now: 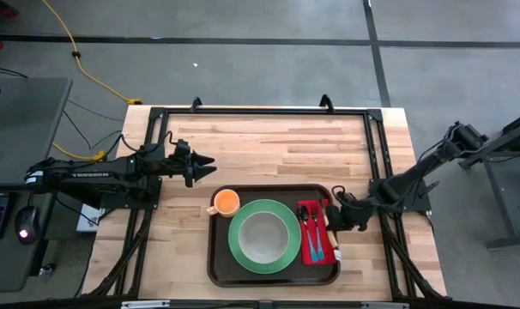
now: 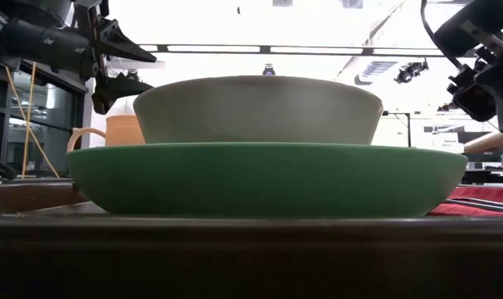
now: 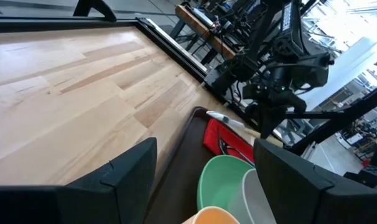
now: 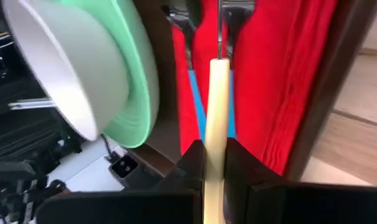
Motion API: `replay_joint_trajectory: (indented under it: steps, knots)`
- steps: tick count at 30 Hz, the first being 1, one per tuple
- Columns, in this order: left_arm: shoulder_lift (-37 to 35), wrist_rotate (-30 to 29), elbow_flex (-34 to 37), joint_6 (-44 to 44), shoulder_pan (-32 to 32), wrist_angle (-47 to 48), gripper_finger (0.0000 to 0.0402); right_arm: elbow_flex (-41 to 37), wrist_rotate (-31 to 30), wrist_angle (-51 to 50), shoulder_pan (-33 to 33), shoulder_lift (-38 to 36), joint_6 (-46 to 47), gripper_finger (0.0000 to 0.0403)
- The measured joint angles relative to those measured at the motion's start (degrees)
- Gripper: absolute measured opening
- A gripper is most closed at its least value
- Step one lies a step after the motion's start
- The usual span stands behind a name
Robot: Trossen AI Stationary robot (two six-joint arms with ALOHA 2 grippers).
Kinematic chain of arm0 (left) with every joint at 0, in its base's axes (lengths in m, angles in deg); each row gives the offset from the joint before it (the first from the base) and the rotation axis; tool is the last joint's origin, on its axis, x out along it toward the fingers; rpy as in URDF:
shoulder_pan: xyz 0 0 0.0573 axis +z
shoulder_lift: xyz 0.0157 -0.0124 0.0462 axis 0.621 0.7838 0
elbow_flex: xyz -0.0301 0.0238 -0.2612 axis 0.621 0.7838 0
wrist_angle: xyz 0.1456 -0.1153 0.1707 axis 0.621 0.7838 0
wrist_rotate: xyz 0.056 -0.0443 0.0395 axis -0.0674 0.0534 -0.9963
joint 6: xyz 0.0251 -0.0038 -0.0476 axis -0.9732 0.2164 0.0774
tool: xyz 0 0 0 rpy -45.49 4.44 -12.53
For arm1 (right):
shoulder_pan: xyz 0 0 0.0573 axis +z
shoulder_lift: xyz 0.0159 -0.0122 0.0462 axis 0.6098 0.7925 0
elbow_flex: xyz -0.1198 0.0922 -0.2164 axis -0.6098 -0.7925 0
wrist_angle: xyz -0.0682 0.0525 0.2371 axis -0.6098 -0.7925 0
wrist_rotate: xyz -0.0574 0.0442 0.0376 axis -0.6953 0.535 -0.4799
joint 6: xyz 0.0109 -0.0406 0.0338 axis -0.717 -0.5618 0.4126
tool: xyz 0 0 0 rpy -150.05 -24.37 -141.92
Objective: Set up tray
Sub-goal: Put the yellow table knife on top of the red napkin to the right of the blue fork on the black tray
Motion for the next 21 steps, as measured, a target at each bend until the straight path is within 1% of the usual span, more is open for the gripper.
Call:
replay_joint_trajectory:
  steps: [8,15,21]
  knots:
    - [0.00,0.00,-0.02,0.20,0.00,-0.02,0.0294,0.14,0.68,1.73,0.00,4.28,1.11,0.0013]
    - [0.00,1.75,-0.02,0.39,0.00,-0.02,0.0294,0.15,3.22,0.71,-0.02,7.59,2.86,0.0013]
    - [0.02,1.75,-0.02,0.39,0.02,-0.02,0.0294,0.15,3.36,3.29,-0.08,10.04,3.16,0.0013]
